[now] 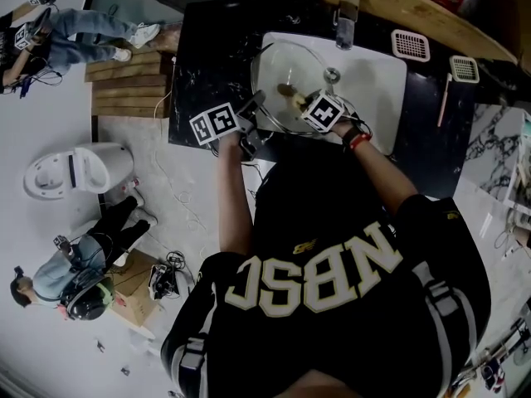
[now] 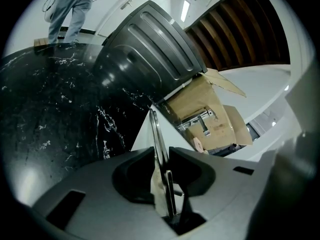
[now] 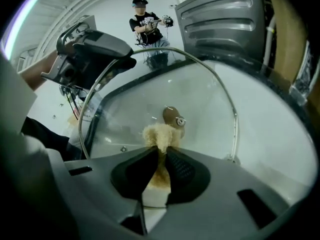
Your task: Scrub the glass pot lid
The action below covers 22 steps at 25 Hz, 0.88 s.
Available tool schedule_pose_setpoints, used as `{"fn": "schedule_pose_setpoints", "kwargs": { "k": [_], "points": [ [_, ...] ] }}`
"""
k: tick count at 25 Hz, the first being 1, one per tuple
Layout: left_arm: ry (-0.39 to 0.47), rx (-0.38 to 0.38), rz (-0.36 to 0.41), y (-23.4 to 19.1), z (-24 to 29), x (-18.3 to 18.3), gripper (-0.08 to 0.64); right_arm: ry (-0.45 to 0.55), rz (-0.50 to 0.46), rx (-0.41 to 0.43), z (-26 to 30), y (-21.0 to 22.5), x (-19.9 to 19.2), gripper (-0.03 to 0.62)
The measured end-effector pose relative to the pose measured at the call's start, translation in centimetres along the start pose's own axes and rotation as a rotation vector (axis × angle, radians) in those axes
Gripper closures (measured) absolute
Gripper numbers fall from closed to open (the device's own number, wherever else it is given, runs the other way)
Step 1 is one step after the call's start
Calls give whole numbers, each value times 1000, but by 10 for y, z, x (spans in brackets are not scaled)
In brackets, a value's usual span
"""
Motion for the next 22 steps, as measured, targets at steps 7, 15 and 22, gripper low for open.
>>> {"fn": "schedule_pose_setpoints", "kwargs": {
  "k": [7,15,22],
  "points": [
    [-4,5,2,1,-1,0,459,87,3,-10,-8,0,32,537],
    [-8,2,2,1,-1,1,459,145,-14,-65,-6,19,60,532],
    [-7,-2,-1,2,-1,2,459,190,69,-140,3,61,71,532]
  ]
}}
Point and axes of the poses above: the fingertips, and each gripper's own axes: z forward along the fingers, y to its right, x out of its top, the point moved 7 cm from there along -z, backward along the fingers, and after that the axes turned 10 degrees about -y, right-handed, at the moved point
